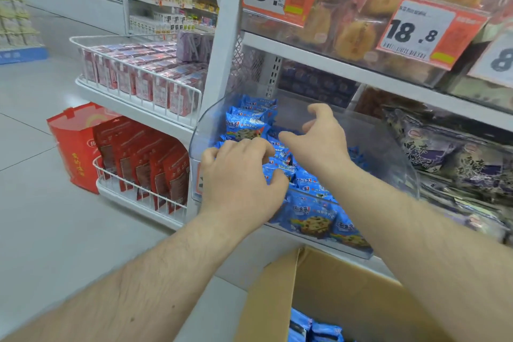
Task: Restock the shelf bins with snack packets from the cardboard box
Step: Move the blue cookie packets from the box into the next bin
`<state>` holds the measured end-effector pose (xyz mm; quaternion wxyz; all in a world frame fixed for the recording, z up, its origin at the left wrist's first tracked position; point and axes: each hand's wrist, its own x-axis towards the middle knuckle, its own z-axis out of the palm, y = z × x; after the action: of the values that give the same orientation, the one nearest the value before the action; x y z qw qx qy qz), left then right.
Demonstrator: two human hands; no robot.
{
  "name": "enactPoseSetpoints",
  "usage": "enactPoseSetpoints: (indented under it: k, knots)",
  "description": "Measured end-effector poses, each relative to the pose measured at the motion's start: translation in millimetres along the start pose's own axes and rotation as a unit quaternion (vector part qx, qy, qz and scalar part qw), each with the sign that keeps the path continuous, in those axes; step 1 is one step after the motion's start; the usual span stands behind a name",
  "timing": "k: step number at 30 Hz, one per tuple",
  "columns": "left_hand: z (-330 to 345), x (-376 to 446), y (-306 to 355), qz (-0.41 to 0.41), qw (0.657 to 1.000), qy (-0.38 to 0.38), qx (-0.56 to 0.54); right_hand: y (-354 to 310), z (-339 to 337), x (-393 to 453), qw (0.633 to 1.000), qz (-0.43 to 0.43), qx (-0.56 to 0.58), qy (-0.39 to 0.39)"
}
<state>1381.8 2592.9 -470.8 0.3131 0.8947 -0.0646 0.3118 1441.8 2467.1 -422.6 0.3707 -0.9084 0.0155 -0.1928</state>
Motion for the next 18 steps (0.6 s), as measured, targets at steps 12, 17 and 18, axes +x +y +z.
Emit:
enactPoseSetpoints:
  k: [12,17,18]
  knots:
    - [40,-85,73,0.116,0.923,-0.358,-0.073,125,-62,-161,0.989,-0.022,0.113,0.096]
    - [65,-102,75,0.127,0.864,-0.488,0.006,190,-50,-186,0.992,0.122,0.029,0.03]
    - [69,-105,73,0.124,0.848,-0.515,0.015,205,-45,-191,0.986,0.162,0.027,0.012]
